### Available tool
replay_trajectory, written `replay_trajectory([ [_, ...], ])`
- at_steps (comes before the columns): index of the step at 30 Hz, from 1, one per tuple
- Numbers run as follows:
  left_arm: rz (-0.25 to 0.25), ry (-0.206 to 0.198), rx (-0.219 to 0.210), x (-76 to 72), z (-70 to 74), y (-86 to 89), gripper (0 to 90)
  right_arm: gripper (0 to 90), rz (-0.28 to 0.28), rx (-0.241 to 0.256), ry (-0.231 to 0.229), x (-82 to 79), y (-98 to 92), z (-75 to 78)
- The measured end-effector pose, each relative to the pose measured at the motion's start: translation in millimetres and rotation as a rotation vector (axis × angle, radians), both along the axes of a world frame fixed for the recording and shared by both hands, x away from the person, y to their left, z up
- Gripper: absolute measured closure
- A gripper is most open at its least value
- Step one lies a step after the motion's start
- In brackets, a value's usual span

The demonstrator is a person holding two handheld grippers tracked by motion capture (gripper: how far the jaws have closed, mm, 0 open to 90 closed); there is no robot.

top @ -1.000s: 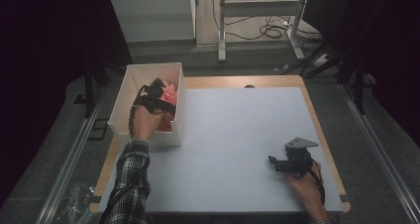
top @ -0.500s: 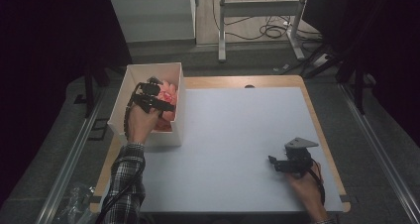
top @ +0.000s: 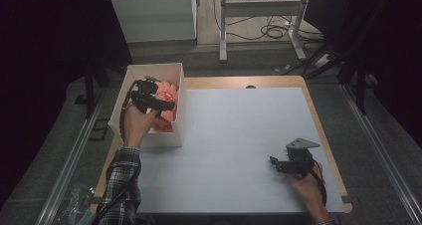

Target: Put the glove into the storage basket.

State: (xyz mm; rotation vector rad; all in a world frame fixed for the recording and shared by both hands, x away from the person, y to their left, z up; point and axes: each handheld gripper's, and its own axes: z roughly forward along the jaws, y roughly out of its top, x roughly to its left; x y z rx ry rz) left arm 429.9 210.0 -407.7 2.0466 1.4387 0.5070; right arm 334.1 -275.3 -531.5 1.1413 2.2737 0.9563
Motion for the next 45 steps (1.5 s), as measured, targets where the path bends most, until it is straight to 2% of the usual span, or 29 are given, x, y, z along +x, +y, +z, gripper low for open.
replay_trajectory([
  [5, -0.04, -0.049, -0.029, -7.1, 7.2, 1.6, 2.2, 20.9, 0.0, 0.0, 0.0, 0.0, 0.0, 0.0],
  [8, -0.073, -0.086, -0.03, -11.5, 10.6, 1.0, 2.8, 20.9, 0.0, 0.0, -0.001, 0.0, 0.0, 0.0],
  [14, -0.118, -0.11, -0.056, -19.5, 16.3, -5.4, 2.1, 20.9, 0.0, 0.0, -0.001, 0.0, 0.1, 0.0],
  [21, -0.142, -0.115, -0.08, -27.4, 23.6, -15.1, 0.5, 20.8, 0.0, -0.001, -0.001, 0.0, 0.1, 0.1],
  [24, -0.177, -0.112, -0.101, -32.5, 26.8, -25.4, 0.1, 20.8, 0.0, -0.001, -0.001, 0.0, 0.1, 0.1],
  [32, -0.249, -0.12, -0.102, -39.8, 31.8, -48.1, 0.0, 20.9, 0.0, 0.0, -0.001, 0.0, 0.1, 0.1],
  [39, -0.319, -0.134, -0.094, -44.3, 30.2, -70.8, 0.0, 20.9, 0.0, -0.001, -0.002, 0.0, 0.2, 0.1],
  [45, -0.374, -0.139, -0.135, -47.2, 28.3, -92.1, 0.0, 20.9, 0.0, -0.001, -0.002, 0.1, 0.1, 0.1],
])
